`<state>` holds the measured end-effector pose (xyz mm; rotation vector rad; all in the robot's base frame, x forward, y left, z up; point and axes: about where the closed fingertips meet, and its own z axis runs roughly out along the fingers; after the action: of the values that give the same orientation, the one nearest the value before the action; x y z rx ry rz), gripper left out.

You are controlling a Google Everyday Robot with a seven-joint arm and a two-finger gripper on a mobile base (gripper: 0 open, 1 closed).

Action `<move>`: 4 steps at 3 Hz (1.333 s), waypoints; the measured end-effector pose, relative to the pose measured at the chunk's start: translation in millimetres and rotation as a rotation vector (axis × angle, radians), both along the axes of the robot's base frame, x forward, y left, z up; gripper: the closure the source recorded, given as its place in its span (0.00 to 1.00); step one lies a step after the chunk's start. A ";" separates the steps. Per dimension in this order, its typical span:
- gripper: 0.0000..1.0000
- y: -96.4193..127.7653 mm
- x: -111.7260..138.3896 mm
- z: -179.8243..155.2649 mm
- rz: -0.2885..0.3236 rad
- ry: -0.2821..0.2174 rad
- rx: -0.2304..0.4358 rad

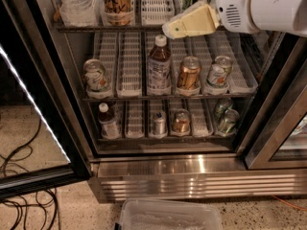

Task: Pick green can from top shelf of fridge

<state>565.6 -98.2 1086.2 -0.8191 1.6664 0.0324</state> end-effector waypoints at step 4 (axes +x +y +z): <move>0.00 10.1 14.1 -22.6 -0.104 -0.046 0.152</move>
Offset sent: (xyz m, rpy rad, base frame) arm 0.0039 0.0048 0.0005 0.0390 -0.0282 -0.0267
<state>579.7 -88.0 1063.6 -0.6137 1.6395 0.0672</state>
